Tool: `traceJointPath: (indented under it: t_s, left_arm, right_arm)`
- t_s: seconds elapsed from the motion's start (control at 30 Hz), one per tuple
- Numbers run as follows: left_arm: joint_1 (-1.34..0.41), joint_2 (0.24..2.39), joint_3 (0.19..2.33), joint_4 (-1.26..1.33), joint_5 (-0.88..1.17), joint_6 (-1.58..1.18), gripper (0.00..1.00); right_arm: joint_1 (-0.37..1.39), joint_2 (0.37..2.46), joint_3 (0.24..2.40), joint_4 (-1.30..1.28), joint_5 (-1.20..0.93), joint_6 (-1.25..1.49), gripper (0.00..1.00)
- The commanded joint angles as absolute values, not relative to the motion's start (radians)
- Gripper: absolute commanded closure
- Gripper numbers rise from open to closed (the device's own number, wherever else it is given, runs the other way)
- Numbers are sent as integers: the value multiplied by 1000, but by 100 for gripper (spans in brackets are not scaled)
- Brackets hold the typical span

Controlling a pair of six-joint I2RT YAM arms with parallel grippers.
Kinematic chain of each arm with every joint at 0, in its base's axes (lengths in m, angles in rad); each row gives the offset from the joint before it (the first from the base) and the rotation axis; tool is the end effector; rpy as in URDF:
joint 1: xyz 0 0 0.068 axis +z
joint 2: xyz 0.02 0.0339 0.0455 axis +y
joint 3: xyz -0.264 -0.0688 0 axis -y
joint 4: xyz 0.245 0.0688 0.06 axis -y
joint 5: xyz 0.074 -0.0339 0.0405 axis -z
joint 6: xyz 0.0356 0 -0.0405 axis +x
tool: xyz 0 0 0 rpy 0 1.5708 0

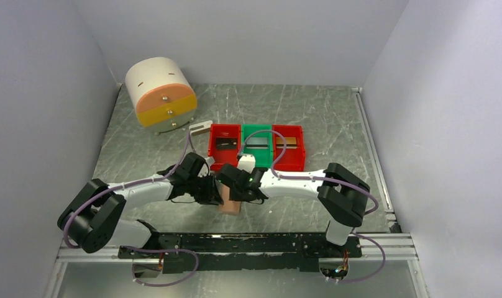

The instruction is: Take the credit cards out of the card holder

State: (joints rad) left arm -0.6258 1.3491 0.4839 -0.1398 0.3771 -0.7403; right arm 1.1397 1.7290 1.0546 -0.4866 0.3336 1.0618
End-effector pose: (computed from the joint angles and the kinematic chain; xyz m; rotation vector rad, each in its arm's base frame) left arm 0.1738 -0.1418 0.1330 -0.0051 2.7940 -0.9248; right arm 0.1499 0.2979 0.1694 -0.0105 2.6498 0.2887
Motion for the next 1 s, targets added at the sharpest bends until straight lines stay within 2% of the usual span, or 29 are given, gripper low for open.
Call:
traceJointPath:
  t_s: [0.0,0.27,0.4,0.5,0.67,0.73,0.83,0.97]
  left_arm:
    - [-644,1385,468,-175,249,-763,80]
    - [-644,1396,454,-168,226,-784,83]
    - [-644,1403,456,-160,231,-781,83]
    - [-645,1398,459,-166,227,-778,83]
    - [-646,1361,457,-153,240,-778,76]
    - [-645,1349,463,-143,256,-771,73]
    - [-646,1333,484,-153,255,-760,70]
    - [-647,1307,507,-158,257,-743,66]
  right_arm:
    - [1115,1672,1023,-468,328,1041,84]
    - [1043,1580,877,-278,164,996,84]
    - [993,1531,763,-88,0,1014,82]
    - [976,1507,713,-35,-21,1026,78]
    - [958,1478,708,-142,60,1028,56]
    - [957,1468,719,-196,103,1021,51]
    - [956,1449,732,-258,157,1006,49]
    - [959,1428,757,-330,210,982,34]
